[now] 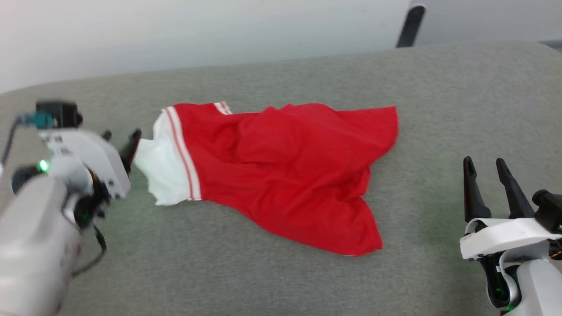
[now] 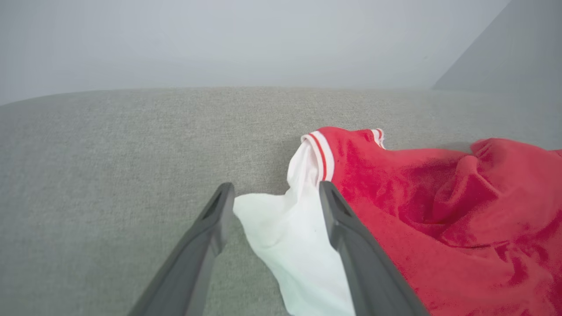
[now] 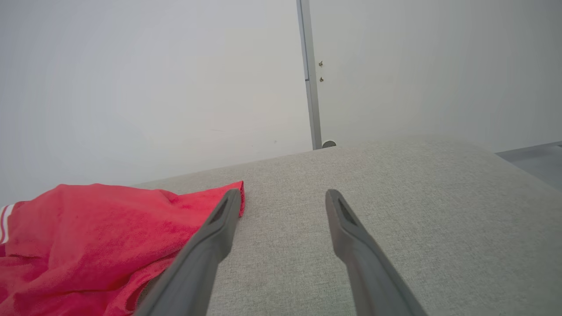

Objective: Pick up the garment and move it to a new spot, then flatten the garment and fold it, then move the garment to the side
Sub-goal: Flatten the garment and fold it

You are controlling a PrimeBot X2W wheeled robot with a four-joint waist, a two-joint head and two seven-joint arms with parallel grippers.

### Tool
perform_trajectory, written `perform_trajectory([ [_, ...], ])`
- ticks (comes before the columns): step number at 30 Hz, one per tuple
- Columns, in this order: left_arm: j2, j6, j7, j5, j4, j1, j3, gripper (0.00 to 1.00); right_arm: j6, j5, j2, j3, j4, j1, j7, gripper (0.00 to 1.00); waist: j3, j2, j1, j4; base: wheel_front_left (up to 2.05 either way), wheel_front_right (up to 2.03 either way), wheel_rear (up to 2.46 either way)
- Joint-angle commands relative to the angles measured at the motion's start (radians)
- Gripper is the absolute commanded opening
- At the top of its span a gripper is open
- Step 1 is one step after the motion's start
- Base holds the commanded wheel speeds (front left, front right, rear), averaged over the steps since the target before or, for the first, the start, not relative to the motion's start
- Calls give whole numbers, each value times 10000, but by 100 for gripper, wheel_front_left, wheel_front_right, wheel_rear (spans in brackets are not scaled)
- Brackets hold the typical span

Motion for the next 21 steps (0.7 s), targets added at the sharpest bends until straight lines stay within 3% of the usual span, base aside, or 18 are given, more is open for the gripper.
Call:
perform_trajectory([
  [1,-14,-33,-437,-117,-165,559,75,100,39,-2,-130,34,67,152,-46,100,-378,0,0,663,0,0,0],
  [7,-109,59,-2282,-38,-1043,2173,175,100,39,135,-433,-36,289,178,58,100,-504,0,0,1405,0,0,0],
  [11,-95,358,-3392,360,-1748,3141,54,100,39,380,-678,-3,522,-12,441,100,-545,0,0,1777,0,0,0],
  [18,-16,1322,-4078,1521,-3161,4333,298,100,39,878,-1144,122,971,-466,1339,100,-608,0,0,2227,0,0,0],
  [21,-59,1728,-4097,2265,-4193,4810,951,100,39,873,-1446,287,1133,-745,1771,100,-607,0,0,2326,0,0,0],
])
